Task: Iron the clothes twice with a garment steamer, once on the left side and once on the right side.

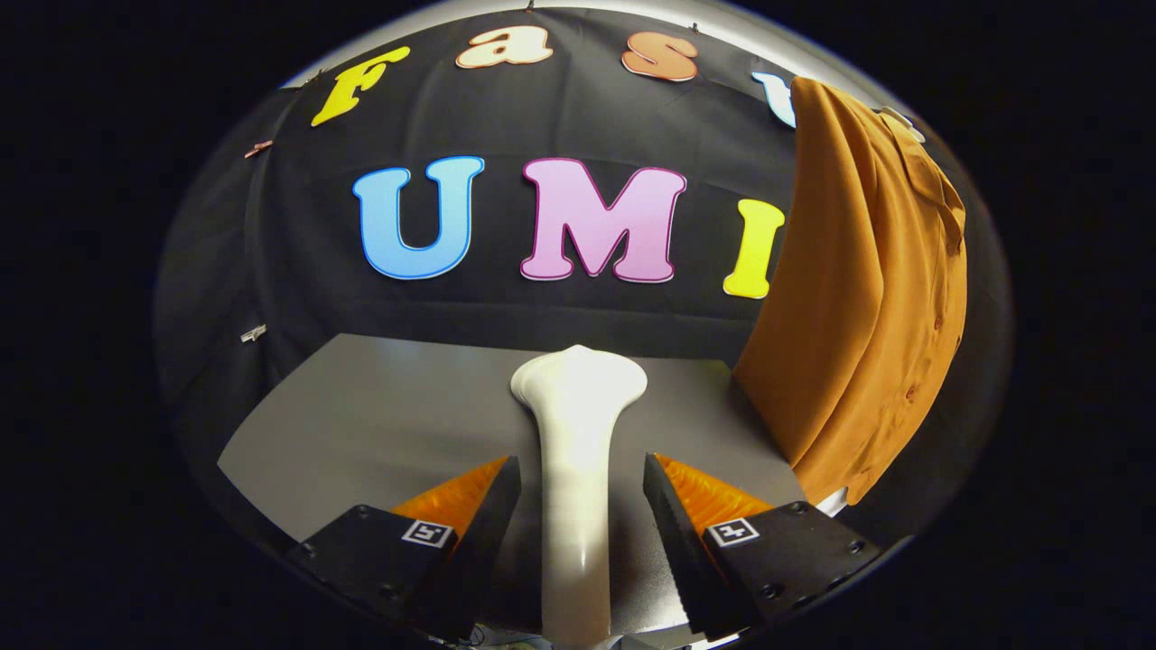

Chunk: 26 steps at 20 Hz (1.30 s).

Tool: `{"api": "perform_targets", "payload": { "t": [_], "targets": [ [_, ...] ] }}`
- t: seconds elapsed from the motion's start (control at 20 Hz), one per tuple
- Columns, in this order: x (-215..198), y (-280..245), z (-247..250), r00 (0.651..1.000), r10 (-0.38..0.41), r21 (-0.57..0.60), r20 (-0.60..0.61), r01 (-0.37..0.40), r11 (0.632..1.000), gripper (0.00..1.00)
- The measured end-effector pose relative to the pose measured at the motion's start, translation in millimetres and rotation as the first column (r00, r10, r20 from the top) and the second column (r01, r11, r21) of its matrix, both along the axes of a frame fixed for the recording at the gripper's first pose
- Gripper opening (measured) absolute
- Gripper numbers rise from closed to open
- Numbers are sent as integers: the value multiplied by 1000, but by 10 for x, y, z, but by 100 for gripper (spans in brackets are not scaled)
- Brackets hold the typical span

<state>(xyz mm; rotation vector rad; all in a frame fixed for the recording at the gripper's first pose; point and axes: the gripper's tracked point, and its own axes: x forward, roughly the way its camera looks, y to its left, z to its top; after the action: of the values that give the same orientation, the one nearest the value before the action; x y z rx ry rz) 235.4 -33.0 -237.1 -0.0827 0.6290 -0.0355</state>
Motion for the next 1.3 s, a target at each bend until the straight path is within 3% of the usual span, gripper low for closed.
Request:
{"api": "perform_targets", "payload": {
  "t": [0.15, 0.3, 0.45, 0.9, 1.3],
  "targets": [
    [12, -14, -135, 999, -9, 12, -49, 10, 1000, 74],
    [29, 17, -227, 996, -7, 8, -88, 8, 1000, 52],
    [6, 7, -256, 995, 2, 7, -104, -1, 1000, 46],
    [32, 31, -195, 995, 11, 18, -97, -9, 1000, 36],
    [-303, 68, 507, 997, -9, 89, 77, 2, 996, 36]
  ]
}}
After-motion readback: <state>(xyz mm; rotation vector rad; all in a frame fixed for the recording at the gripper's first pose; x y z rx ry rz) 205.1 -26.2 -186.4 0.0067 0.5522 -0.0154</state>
